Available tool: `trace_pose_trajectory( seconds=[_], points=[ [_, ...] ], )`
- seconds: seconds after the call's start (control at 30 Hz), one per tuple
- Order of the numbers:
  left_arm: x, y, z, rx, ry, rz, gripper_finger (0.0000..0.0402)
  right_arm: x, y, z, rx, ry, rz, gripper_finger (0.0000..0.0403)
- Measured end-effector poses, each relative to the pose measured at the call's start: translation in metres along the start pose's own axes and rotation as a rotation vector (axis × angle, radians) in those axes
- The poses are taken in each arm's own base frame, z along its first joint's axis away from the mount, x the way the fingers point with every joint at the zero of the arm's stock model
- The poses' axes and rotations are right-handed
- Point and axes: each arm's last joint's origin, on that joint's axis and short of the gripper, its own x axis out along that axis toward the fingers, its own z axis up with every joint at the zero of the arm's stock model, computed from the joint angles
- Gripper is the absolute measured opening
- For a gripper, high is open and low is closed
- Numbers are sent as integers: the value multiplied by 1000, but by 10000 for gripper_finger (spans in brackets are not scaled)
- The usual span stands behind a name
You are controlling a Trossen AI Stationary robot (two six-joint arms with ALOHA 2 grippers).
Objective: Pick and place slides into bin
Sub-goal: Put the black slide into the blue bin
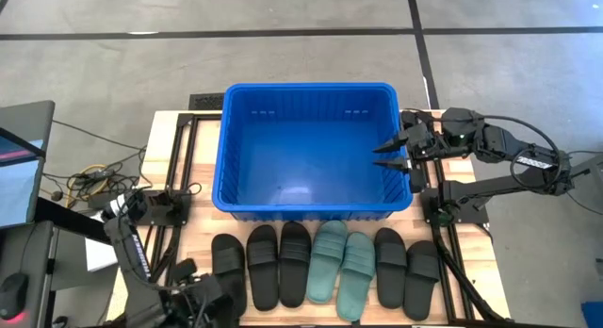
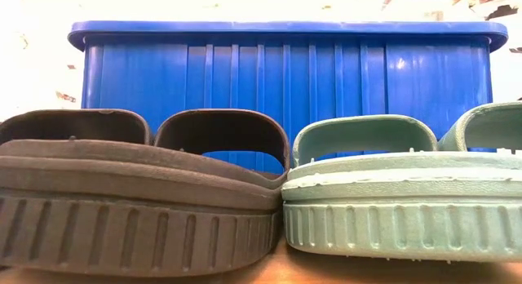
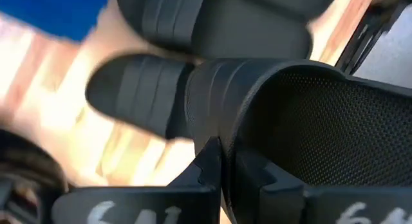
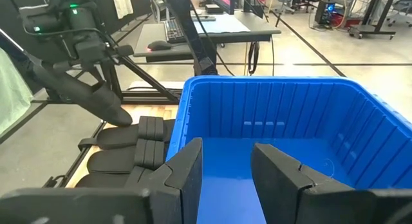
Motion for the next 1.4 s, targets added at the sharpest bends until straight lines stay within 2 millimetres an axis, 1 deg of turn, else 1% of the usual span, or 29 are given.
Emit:
trace_pose_trajectory(
  seconds=[0.17,0.4,0.6,0.73,0.8,1.0,1.07,1.27,1.4],
  points=[
    [-4,0,34,56,-120,-14,0,0,0,-1,2,13,1,120],
    [-18,8,87,155,-335,8,0,0,0,-3,6,27,10,120],
    [-31,22,131,237,-489,90,0,0,1,-3,9,26,24,120],
    [-37,36,160,302,-568,191,0,0,1,-3,23,26,24,120],
    [-36,44,175,343,-585,258,0,0,1,-3,24,26,24,120],
    [-27,76,216,480,-532,438,0,0,1,-3,51,25,24,120],
    [-24,90,230,514,-504,500,0,0,1,-2,58,24,25,120],
    [-20,143,267,547,-400,635,0,0,1,-2,85,24,23,120],
    [-19,177,285,543,-331,703,0,4,0,-3,119,36,22,120]
  ],
)
